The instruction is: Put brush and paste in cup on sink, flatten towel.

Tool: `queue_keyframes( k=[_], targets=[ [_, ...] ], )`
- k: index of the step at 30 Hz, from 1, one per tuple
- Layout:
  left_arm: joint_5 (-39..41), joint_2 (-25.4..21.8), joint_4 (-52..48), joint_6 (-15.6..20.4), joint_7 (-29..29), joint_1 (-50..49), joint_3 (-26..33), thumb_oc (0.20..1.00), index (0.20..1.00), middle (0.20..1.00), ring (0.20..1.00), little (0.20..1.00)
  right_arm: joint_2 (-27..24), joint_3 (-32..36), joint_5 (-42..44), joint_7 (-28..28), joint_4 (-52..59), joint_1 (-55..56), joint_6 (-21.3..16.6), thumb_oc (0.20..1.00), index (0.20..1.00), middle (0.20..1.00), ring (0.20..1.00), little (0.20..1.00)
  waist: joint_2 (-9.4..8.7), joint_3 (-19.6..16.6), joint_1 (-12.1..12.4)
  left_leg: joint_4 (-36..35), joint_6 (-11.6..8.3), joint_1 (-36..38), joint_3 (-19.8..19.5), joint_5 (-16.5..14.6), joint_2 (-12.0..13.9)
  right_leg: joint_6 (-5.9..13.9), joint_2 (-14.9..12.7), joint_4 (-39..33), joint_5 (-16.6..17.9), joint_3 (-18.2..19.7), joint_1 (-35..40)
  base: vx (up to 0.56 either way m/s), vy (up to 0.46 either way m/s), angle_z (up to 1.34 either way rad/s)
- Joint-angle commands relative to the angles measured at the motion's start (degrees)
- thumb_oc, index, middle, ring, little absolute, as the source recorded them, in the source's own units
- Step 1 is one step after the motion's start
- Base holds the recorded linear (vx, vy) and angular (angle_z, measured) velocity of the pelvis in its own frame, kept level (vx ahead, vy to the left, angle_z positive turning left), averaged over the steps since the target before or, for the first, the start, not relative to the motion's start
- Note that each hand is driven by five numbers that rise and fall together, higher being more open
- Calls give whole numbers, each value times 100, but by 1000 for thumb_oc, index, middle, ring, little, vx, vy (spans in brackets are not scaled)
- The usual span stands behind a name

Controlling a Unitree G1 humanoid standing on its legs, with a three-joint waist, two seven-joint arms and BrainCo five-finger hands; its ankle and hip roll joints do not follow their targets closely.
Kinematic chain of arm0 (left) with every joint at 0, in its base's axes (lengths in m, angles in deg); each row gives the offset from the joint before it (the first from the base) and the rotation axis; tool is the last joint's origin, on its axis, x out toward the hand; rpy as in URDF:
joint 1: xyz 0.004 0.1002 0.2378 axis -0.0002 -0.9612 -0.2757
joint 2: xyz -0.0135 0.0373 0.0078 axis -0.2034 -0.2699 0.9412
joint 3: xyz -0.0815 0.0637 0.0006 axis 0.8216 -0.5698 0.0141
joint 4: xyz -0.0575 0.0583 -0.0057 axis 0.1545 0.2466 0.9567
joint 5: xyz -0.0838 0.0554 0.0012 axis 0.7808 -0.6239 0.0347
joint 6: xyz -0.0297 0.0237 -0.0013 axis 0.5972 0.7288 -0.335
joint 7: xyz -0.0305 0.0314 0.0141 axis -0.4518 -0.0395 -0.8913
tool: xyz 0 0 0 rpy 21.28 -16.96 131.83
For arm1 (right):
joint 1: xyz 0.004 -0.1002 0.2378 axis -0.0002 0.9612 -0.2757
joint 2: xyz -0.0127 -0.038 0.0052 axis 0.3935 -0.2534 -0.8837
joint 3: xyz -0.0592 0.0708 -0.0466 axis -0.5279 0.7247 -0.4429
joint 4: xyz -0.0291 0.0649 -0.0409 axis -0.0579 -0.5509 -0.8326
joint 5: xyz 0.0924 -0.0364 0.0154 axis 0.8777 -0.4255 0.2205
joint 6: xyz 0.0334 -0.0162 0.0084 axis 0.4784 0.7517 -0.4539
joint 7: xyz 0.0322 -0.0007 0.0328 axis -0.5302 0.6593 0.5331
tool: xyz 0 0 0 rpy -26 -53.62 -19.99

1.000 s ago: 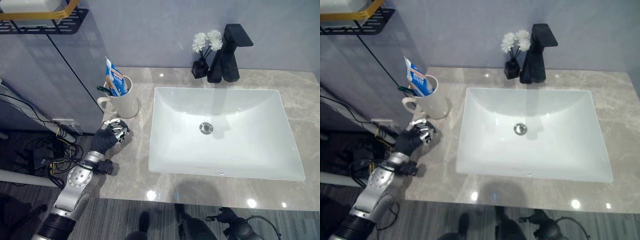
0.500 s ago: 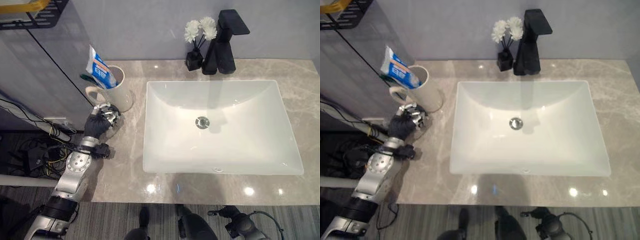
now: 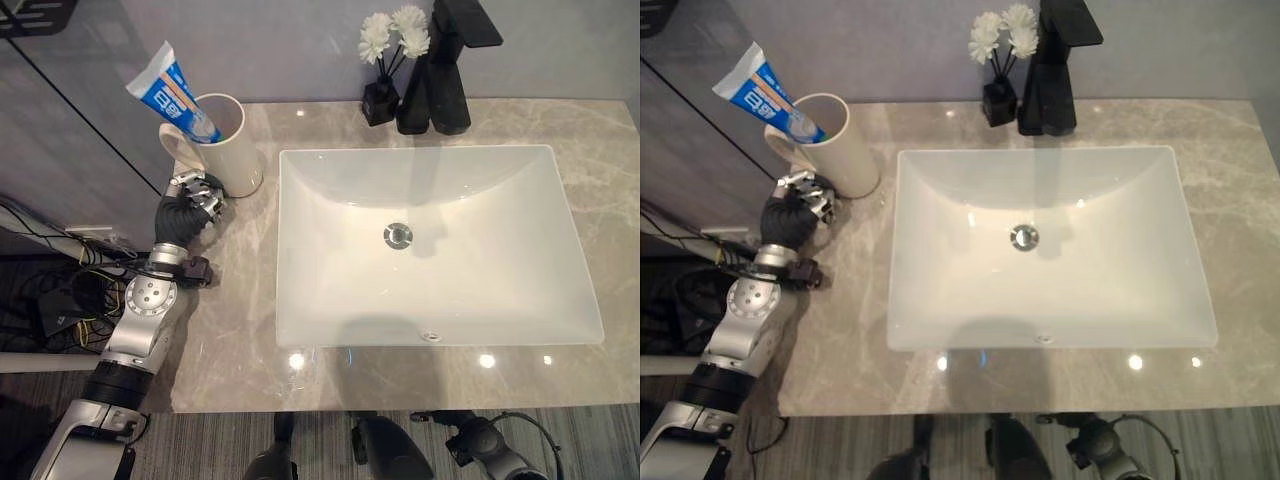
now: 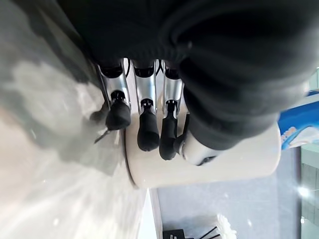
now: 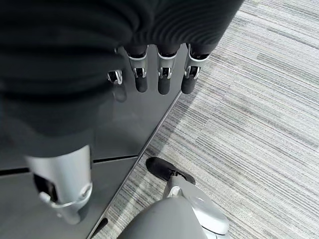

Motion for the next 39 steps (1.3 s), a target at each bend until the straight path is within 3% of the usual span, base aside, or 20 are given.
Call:
queue_keyframes(
  k=[1, 39],
  targets=[
    [-38, -61, 596, -69, -124, 187, -269, 200, 200, 200, 200, 200, -214, -164, 80, -135, 148, -169, -155, 1000, 1000, 1000, 1000, 1000, 71, 26, -129, 14, -42, 582, 283, 16, 148, 581, -255, 1017, -418, 93, -421, 0, 0, 0],
    [-130, -234, 2224, -5, -825, 2429, -983, 200, 200, 200, 200, 200, -148, -460, 321, -305, 164, -364, -277, 1000, 1000, 1000, 1000, 1000, 112, 173, -494, 14, -215, 405, 486, 219, 355, 607, -15, 1321, -489, 151, -1041, 4, -3, -1]
  ],
)
